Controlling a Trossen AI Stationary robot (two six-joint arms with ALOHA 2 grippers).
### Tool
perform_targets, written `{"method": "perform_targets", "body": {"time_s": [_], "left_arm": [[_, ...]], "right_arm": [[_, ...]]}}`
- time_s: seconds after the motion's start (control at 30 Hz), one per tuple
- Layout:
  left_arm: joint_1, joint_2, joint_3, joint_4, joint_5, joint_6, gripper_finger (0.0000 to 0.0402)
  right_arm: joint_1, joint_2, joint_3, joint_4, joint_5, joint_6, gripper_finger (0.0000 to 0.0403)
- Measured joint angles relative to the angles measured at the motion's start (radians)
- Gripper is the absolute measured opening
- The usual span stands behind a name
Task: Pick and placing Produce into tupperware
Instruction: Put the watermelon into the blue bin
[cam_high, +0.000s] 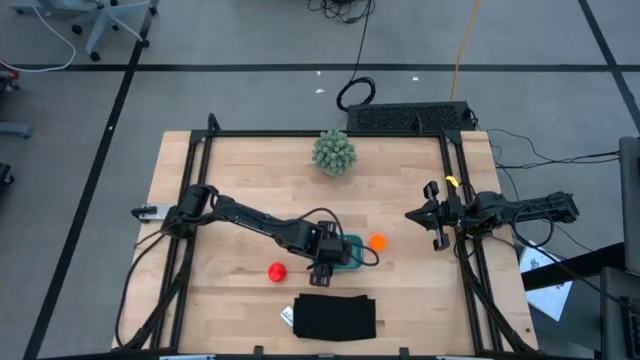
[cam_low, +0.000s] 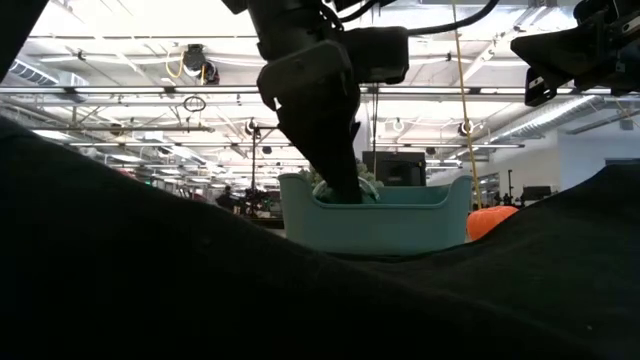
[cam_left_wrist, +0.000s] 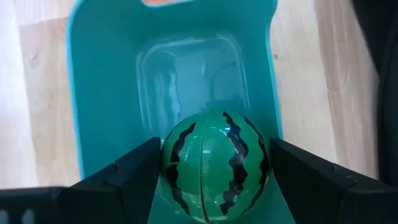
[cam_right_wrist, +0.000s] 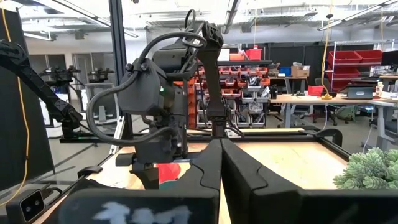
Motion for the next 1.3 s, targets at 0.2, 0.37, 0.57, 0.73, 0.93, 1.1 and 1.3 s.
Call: {"method": "perform_targets", "body": {"time_s": [0.2,0.37,0.57,0.73,0.93,1.1,1.3], "left_arm": [[0.0,0.0,-0.005,0.004,0.003,0.002,0.028],[0.0,0.0,-0.005,0.004,0.004,0.003,0.028],[0.0,0.0,-0.005,0.006,0.017,0.002,0.028],[0.0,0.0,-0.005,0.006,0.027,-0.002,0.0281],[0.0,-0.001,-0.005,0.006,0.033,-0.001,0.0301],[0.004,-0.001,-0.005,0.006,0.033,0.004,0.032],[0.005,-0.001,0.0,0.025,0.042,0.02,0.0319]], "right_arm": [[0.0,0.0,0.0,0.0,0.0,0.0,0.0],[0.0,0.0,0.0,0.0,0.0,0.0,0.0],[0.0,0.0,0.0,0.0,0.0,0.0,0.0],[0.0,0.0,0.0,0.0,0.0,0.0,0.0],[0.0,0.0,0.0,0.0,0.0,0.0,0.0],[0.0,0.0,0.0,0.0,0.0,0.0,0.0],[0.0,0.0,0.0,0.0,0.0,0.0,0.0]]}}
